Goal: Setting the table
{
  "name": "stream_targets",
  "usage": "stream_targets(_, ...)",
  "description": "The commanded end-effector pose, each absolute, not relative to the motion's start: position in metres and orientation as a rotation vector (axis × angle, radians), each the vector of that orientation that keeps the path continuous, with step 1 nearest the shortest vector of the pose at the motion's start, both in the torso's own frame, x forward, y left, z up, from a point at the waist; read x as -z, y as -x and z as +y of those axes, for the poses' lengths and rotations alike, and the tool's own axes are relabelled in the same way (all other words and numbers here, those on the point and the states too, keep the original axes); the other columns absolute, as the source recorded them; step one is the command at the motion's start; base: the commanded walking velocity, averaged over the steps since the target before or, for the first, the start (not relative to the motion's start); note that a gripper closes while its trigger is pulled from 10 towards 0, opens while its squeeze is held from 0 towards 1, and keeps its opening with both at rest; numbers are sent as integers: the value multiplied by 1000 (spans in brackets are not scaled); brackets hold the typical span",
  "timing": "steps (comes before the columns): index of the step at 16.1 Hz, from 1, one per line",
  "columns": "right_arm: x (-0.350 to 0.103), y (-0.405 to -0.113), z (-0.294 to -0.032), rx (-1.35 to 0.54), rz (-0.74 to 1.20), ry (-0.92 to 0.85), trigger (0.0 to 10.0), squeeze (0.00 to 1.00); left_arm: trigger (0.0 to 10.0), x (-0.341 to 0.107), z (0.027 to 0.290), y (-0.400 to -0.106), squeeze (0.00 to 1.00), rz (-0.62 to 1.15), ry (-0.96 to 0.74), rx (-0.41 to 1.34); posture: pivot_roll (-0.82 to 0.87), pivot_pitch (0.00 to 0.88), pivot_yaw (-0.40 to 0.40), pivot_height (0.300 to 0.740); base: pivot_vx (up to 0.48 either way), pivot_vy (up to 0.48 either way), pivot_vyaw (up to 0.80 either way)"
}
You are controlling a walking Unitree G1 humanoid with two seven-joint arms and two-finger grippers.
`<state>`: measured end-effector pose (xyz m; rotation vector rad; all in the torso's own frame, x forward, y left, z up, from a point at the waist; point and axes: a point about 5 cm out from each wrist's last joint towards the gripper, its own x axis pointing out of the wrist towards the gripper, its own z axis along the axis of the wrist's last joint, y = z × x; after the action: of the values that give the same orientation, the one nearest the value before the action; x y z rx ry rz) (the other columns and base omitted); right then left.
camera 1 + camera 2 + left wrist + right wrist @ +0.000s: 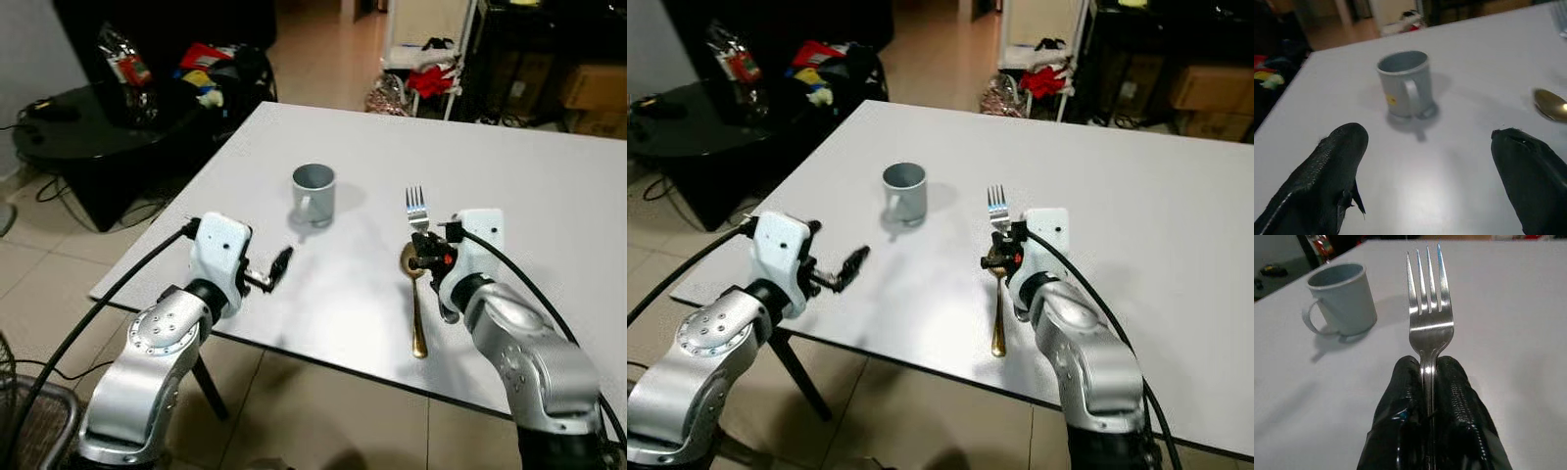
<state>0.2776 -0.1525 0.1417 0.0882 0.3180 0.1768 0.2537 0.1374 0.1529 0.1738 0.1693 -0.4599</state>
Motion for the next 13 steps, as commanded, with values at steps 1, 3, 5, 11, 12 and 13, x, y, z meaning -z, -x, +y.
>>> stream_targets(1, -139, -281, -157, -130, 353, -84, 10000, 0, 10000, -152, 132, -249, 0, 190, -171, 528, 130, 0, 65, 740, 0, 0, 0)
stream_targets(3, -134, -279, -164, -52, 417, -101, 10000, 0, 10000, -148, 131, -243, 0, 230, -179, 602, 131, 0, 64, 740, 0, 0, 0)
stream_targets(5, -129, -271, -167, -16, 469, -88, 10000, 0, 10000, -147, 131, -240, 0, 244, -184, 630, 128, 0, 66, 740, 0, 0, 0)
stream_targets(11, -108, -259, -177, 35, 560, -105, 10000, 0, 10000, -146, 124, -230, 0, 283, -178, 752, 122, 0, 89, 740, 0, 0, 0)
stream_targets(12, -105, -257, -177, 33, 579, -125, 10000, 0, 10000, -145, 122, -227, 0, 293, -173, 783, 123, 0, 91, 740, 0, 0, 0)
stream_targets(13, -102, -256, -176, 28, 592, -151, 10000, 0, 10000, -145, 121, -226, 0, 294, -173, 798, 124, 0, 93, 740, 0, 0, 0)
